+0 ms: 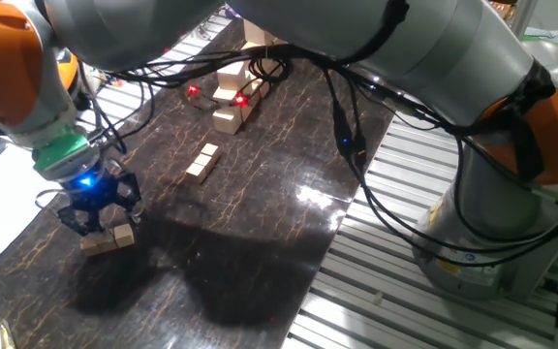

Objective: Stack the blocks into a pyramid shape

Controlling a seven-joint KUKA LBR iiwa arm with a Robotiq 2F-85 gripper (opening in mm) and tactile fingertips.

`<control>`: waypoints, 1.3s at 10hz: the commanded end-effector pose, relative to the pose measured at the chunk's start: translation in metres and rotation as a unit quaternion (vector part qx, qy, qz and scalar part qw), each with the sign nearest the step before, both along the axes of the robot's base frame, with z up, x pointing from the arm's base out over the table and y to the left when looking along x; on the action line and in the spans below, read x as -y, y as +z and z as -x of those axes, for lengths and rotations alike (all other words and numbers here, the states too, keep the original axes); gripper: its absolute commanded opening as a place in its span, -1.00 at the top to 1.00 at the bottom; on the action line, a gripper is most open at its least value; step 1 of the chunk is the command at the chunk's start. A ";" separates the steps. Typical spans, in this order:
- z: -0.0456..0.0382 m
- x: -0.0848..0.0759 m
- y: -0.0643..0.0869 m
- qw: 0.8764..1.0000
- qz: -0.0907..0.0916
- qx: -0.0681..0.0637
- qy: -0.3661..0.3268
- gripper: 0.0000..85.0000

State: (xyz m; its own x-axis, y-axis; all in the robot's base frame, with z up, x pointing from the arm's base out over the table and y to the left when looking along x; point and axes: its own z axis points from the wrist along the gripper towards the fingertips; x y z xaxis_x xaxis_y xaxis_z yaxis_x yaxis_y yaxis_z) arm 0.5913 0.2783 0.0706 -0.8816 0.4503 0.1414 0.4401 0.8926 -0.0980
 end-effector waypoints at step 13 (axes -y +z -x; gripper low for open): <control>-0.0007 -0.004 -0.026 0.999 0.009 0.021 -0.028 -0.21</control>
